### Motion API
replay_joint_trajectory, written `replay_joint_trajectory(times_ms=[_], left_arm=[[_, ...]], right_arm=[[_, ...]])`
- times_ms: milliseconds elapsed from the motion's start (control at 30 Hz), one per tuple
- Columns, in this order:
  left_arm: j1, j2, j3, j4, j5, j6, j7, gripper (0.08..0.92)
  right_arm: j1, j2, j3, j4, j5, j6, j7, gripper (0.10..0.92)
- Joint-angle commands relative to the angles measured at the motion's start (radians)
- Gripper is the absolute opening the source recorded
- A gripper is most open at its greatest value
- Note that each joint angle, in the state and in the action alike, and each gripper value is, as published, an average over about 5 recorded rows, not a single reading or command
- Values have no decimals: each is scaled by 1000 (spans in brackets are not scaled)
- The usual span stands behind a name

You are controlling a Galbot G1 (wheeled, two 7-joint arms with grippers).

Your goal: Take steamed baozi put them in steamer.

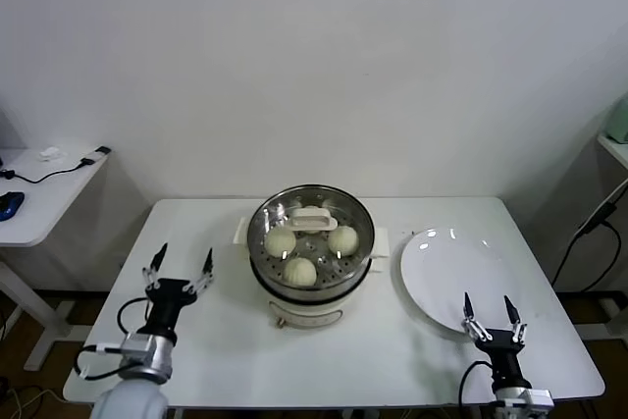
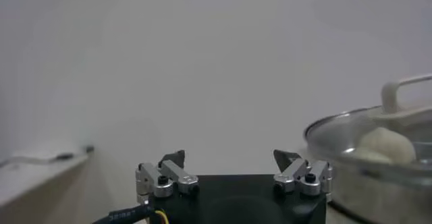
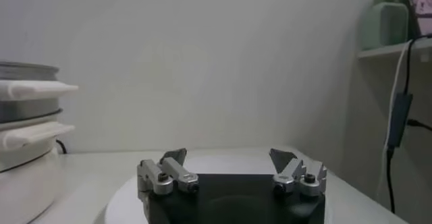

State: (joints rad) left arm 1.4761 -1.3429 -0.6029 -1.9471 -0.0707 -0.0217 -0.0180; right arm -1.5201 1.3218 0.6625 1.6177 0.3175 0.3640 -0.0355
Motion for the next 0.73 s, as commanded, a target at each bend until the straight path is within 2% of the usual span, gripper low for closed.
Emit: replay_joint_trajectory(times_ms=[33, 733], left_arm=[[72, 47, -36, 226, -214, -240, 18, 823], [90, 18, -2, 230, -153, -280, 27, 823]], right_arm=[[0, -1, -4, -4, 37, -13, 13, 823], [-9, -2, -8, -2, 33, -27, 4, 823]])
